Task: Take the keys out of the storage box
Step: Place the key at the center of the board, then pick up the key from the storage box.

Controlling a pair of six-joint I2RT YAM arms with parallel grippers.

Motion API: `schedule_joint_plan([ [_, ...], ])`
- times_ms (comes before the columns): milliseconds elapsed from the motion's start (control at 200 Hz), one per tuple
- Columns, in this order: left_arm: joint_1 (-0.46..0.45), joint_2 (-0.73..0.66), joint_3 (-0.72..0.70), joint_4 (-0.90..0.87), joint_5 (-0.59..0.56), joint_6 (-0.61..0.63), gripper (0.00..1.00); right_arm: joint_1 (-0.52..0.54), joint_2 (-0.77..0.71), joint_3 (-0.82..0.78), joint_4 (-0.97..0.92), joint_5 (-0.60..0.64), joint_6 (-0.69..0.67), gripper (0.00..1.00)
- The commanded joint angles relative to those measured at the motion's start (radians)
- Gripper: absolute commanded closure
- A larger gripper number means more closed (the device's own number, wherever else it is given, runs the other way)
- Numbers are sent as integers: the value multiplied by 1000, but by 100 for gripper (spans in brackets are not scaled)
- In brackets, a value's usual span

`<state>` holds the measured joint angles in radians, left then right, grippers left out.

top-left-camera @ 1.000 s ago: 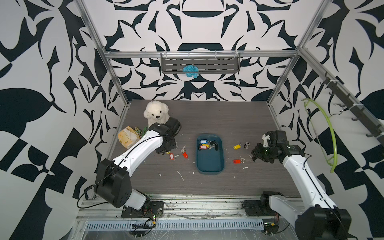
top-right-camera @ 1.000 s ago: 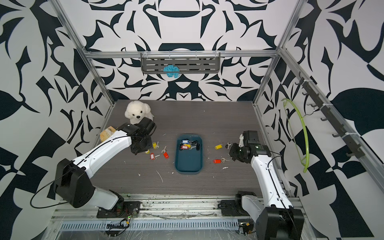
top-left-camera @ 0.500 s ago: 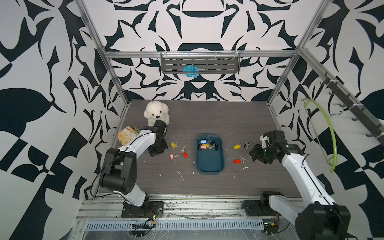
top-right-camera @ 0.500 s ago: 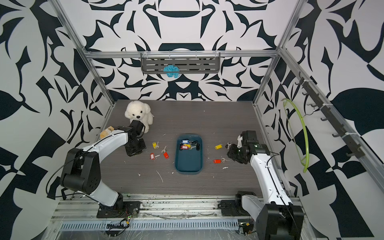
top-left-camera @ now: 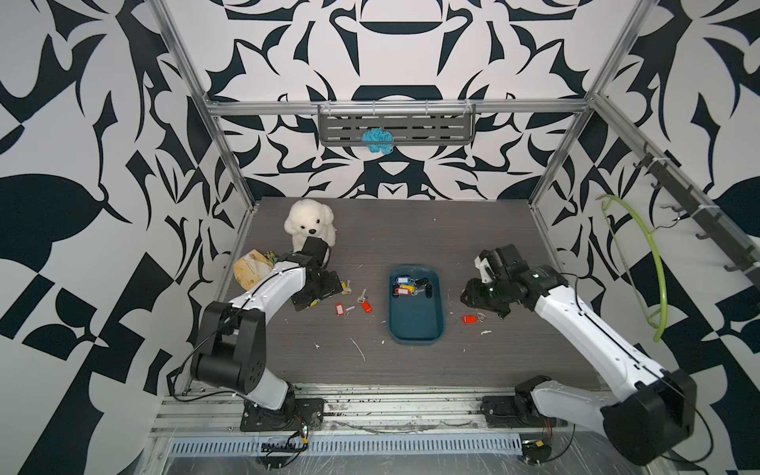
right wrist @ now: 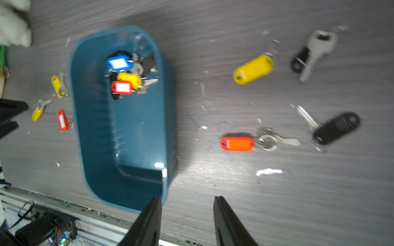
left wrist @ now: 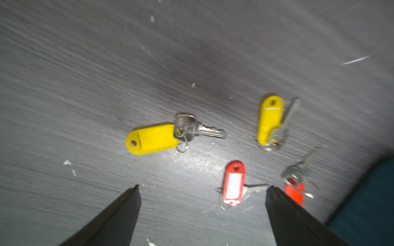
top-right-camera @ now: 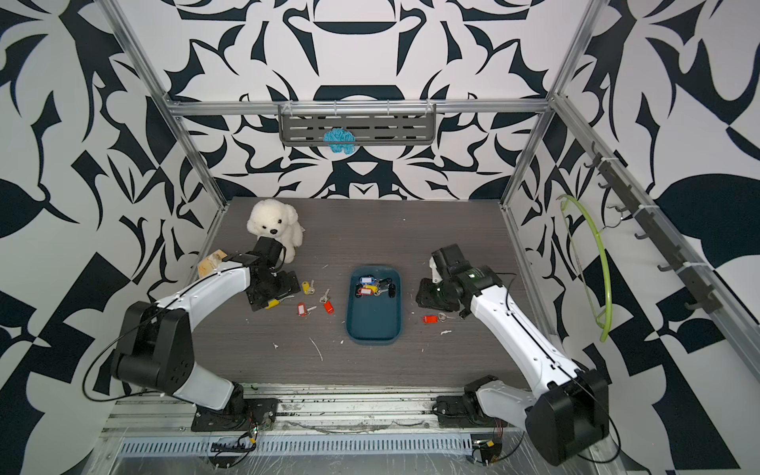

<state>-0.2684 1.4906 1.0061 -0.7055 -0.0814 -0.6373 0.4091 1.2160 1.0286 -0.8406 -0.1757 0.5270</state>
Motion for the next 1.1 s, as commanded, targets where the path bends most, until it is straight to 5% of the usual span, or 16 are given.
schedule_joint_plan([
  [0,3,-112,-33,26,-2,23,0,86,88,105,57,65,67,59],
  [415,3,-455,-182,186,127,91,1,201,436,290,180,74,126,61],
  [1095,3,-434,-198,224,198,96,1,204,708,404,204,86,189,71],
])
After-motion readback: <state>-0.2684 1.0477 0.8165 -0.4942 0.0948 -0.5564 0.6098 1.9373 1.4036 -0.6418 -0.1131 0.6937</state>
